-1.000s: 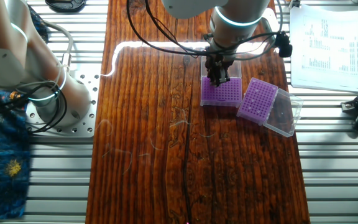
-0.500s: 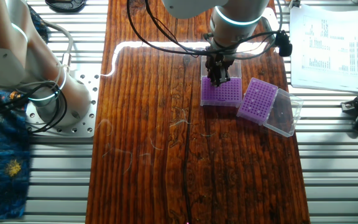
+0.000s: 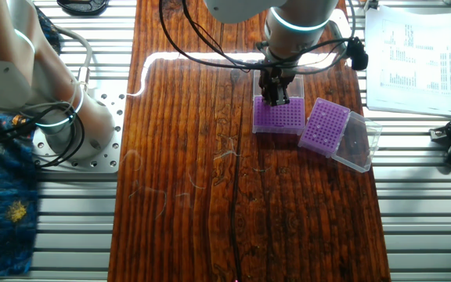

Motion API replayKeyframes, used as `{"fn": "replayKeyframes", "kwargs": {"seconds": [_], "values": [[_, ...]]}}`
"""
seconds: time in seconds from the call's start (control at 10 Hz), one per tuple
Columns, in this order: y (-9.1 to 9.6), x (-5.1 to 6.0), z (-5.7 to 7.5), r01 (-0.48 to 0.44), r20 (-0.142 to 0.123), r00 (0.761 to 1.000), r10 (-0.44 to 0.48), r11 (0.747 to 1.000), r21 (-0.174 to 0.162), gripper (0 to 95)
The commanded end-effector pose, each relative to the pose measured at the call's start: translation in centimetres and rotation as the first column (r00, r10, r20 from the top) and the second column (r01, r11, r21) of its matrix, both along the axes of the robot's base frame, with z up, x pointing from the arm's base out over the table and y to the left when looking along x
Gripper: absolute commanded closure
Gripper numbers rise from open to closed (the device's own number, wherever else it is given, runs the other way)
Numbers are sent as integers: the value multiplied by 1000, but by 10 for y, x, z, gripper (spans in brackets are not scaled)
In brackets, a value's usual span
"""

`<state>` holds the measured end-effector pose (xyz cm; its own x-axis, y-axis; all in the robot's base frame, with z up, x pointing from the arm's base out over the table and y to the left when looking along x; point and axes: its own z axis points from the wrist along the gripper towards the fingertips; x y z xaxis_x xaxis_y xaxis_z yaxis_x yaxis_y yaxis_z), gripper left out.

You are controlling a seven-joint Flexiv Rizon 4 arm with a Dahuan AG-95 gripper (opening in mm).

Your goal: Transfer all small pipette tips from one holder to another

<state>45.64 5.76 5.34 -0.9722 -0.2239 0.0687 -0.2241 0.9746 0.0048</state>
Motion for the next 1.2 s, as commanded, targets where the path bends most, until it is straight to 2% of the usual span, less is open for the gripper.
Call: {"fn": "replayKeyframes", "kwargs": {"seconds": [0.1,0.6,0.9,1.1,1.2], "values": [[0,0,1,-1,0,1000,1,1000,-3,950],[-7,0,8,-15,4,1000,15,1000,3,950],[-7,0,18,-20,2,1000,20,1000,5,950],[-7,1,19,-28,2,1000,28,1000,7,950],[-7,1,16,-40,4,999,39,999,7,760]]}}
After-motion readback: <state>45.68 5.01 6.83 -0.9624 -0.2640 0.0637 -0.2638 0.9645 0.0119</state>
